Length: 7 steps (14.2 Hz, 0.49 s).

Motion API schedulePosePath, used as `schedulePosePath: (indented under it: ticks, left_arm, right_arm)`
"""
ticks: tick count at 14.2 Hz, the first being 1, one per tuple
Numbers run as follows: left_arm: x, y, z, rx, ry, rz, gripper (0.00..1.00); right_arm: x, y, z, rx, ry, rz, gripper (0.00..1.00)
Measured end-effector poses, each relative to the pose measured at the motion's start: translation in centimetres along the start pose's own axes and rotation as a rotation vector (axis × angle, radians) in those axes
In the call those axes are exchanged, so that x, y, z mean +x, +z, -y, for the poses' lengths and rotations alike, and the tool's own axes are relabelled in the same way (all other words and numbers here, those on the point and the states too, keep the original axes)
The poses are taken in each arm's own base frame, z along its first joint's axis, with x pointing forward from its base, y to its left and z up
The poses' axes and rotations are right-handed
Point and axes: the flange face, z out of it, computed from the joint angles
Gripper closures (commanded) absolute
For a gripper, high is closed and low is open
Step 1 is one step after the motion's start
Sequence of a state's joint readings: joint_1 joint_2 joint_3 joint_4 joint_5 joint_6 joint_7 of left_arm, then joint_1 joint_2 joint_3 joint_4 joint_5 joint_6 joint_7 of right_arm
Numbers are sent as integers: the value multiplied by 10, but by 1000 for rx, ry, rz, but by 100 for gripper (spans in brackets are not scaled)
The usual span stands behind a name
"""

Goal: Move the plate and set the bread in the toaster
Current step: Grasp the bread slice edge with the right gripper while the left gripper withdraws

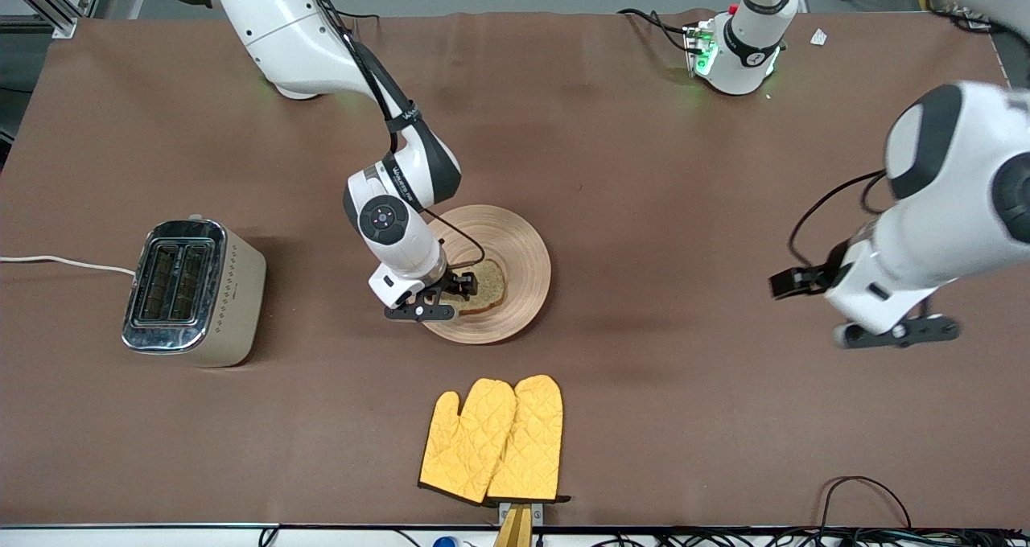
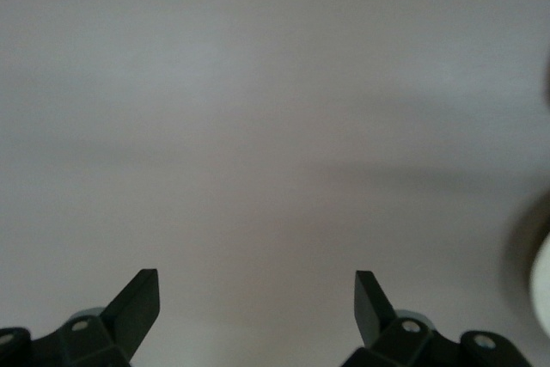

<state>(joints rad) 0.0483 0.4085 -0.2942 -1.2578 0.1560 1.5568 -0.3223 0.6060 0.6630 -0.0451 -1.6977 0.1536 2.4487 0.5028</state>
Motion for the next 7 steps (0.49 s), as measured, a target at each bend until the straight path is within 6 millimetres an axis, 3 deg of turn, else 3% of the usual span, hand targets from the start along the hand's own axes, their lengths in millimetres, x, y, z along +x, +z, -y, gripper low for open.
schedulePosePath:
  ticks: [3,5,7]
  left_arm:
    - [-11,-36,61,5,-16,-21,0]
    - [-22,-54,79,-11,-2,-19,0]
    - [-35,-72,87,-34,-12,-18,0]
  right_arm:
    - [0,4,-5,-4,6,-3,51]
    - [-2,10,-9,3,10,-24,66]
    - [-4,12,-10,15,11,-45,89]
